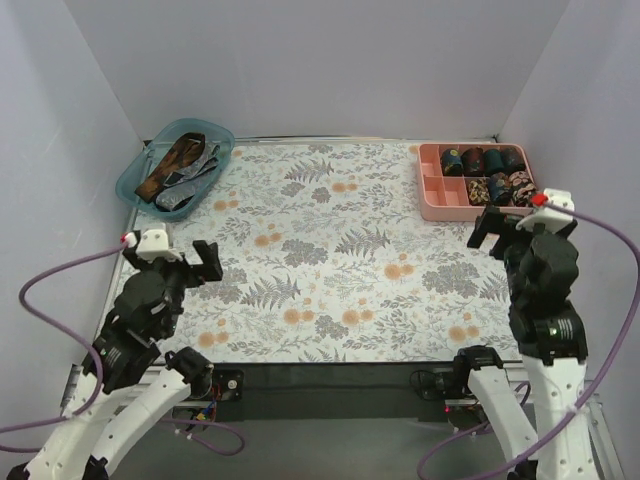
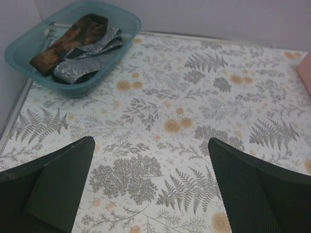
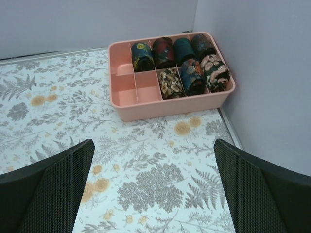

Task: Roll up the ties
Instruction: Place the rolled tie into the container

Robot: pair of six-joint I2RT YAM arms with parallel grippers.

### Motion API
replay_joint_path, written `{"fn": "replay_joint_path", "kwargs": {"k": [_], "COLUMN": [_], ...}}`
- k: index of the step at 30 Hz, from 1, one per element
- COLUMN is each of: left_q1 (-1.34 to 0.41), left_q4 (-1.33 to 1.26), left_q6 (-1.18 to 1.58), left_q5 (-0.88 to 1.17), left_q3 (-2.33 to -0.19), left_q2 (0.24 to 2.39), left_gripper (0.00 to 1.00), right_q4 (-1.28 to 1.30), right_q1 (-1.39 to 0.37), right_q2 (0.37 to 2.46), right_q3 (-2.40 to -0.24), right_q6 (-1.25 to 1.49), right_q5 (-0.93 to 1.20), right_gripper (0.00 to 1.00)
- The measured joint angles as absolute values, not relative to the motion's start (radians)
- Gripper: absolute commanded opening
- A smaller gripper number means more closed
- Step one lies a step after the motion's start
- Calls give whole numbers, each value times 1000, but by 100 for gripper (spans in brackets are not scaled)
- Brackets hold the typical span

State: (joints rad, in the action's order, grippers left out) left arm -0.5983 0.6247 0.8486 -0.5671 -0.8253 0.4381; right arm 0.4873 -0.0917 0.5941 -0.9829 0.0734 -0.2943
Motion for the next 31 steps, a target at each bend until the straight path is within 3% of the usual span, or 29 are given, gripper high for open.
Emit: {"fn": "replay_joint_path", "kwargs": {"k": [8,31], "left_q1": [-598,-598], "left_q4": [628,608], "left_q6": [830,807], "left_q5": [-656,-695], "left_q3": [-733,-688], "left_q2": [204,274], "left_gripper": [98,98], "right_q4": [522,553], "right_q1": [-92,-92], "right_q2": [205,88], "right_q3": [-822,-736], "right_q6": [10,-28], "right_q5": [-286,-338], "right_gripper": [98,98]}}
